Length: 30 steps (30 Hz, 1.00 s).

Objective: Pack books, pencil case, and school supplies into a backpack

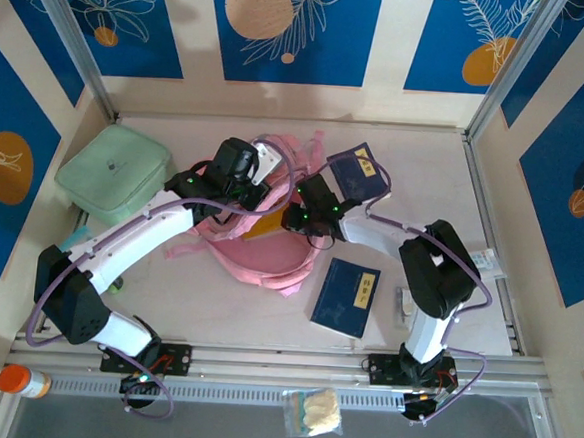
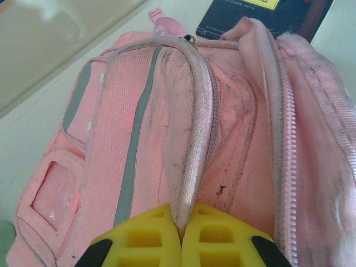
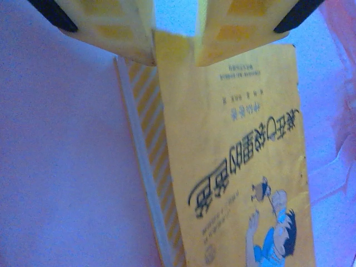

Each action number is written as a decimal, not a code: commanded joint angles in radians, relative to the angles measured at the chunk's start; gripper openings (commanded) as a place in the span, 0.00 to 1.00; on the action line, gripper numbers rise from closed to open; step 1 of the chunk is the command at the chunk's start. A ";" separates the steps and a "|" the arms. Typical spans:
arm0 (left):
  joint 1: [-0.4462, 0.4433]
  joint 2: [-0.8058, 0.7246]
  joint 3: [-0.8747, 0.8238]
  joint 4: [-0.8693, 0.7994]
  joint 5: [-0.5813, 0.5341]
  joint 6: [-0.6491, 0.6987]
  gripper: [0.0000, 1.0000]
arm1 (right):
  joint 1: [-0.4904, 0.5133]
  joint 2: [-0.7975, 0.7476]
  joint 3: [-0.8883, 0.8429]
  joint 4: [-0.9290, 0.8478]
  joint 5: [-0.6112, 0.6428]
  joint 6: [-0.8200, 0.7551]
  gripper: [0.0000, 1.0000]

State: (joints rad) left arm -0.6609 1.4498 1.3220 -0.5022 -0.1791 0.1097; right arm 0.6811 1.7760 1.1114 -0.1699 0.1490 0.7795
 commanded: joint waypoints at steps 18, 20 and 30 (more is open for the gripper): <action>0.005 -0.026 -0.021 0.050 0.014 -0.024 0.00 | -0.029 -0.137 -0.140 0.195 -0.090 0.011 0.11; 0.005 -0.028 -0.030 0.020 0.021 -0.043 0.00 | -0.036 -0.232 -0.200 0.156 -0.144 -0.021 0.16; 0.001 -0.089 -0.227 -0.058 0.036 -0.161 0.00 | -0.208 -0.639 -0.289 -0.380 -0.276 -0.088 0.39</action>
State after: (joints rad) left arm -0.6659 1.4132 1.1122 -0.4953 -0.1204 -0.0021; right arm 0.5182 1.1774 0.8448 -0.3305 -0.0429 0.7273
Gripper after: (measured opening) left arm 0.052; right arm 0.381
